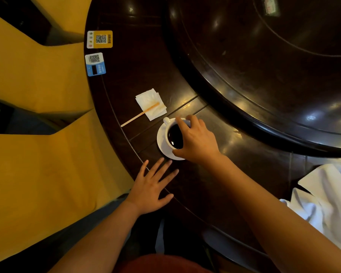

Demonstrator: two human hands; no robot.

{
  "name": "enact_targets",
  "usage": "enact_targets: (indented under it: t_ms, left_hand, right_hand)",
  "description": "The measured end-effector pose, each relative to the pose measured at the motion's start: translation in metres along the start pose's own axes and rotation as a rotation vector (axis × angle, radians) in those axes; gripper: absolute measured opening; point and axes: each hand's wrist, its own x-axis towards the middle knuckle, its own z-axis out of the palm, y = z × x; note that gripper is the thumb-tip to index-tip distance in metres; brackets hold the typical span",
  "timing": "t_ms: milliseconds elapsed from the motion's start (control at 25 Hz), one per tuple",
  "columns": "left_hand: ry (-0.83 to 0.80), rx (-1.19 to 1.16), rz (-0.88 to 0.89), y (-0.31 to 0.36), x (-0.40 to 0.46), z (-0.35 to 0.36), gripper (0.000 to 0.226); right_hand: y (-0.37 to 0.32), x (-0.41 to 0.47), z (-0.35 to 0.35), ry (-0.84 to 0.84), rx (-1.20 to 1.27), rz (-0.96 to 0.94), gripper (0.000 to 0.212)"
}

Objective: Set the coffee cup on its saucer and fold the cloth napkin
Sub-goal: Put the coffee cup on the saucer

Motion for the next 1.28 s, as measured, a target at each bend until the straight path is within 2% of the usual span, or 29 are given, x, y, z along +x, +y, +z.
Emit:
enact_targets:
  t_ms: [360,680,800,880,960,1160,1280]
  left_hand:
    - [-0.004,-0.017,0.003,0.001,0.000,-0.003,0.072]
    - [-0.144,-0.026,-0.020,0.004,0.000,-0.015,0.070]
    - [-0.185,-0.029,-0.054,0.012,0.003,-0.025,0.068]
    - [-0.252,-0.067,-0.117,0.027,0.007,-0.035,0.066]
    - [-0.242,-0.089,-0.126,0.045,0.012,-0.045,0.059]
    - [-0.211,-0.165,0.090,0.109,0.045,-0.052,0.048]
    - [-0.205,-0.198,0.211,0.154,0.075,-0.049,0.049]
  right_hand:
    - [-0.001,0.006,0.002,-0.030,-0.005,0.001,0.096]
    - [0.003,0.002,0.001,-0.050,0.013,-0.009,0.097]
    - [0.009,-0.020,-0.003,0.057,0.067,-0.005,0.085]
    - [0.021,-0.050,-0.002,0.172,0.156,0.064,0.068]
    - [0.036,-0.086,0.005,0.232,0.195,0.154,0.054]
    - [0.085,-0.189,0.034,0.383,0.189,0.362,0.034]
    - [0.111,-0.246,0.053,0.479,0.129,0.550,0.038]
